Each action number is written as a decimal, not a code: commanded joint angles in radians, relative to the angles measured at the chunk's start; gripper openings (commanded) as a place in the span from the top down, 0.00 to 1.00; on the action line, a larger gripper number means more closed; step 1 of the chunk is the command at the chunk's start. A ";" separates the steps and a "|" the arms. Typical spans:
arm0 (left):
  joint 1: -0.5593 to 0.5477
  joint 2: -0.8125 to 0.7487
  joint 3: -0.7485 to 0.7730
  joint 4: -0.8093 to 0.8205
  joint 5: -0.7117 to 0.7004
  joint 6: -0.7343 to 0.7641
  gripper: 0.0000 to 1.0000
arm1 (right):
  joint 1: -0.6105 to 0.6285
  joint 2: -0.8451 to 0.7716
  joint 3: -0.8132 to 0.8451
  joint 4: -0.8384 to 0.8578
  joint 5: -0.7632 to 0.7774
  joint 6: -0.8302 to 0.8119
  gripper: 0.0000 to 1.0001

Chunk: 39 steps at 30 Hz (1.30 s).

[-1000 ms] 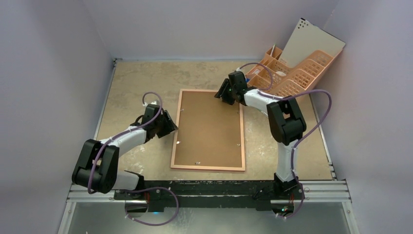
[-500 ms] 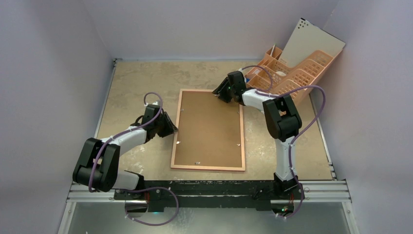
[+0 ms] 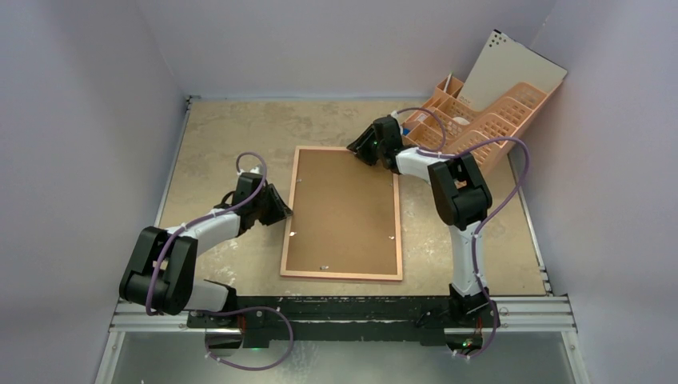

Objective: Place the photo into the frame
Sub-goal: Install the photo frame at the center of the board.

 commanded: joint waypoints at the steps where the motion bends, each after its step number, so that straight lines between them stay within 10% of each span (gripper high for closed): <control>1: 0.001 0.001 -0.026 -0.032 0.026 0.030 0.73 | 0.000 0.011 -0.005 0.047 0.004 0.021 0.55; 28: 0.001 0.007 -0.023 -0.034 0.025 0.028 0.73 | 0.023 -0.033 0.060 -0.062 0.149 -0.017 0.54; 39: 0.001 -0.050 0.007 -0.089 0.014 0.024 0.64 | 0.022 -0.301 -0.051 -0.150 0.157 -0.142 0.51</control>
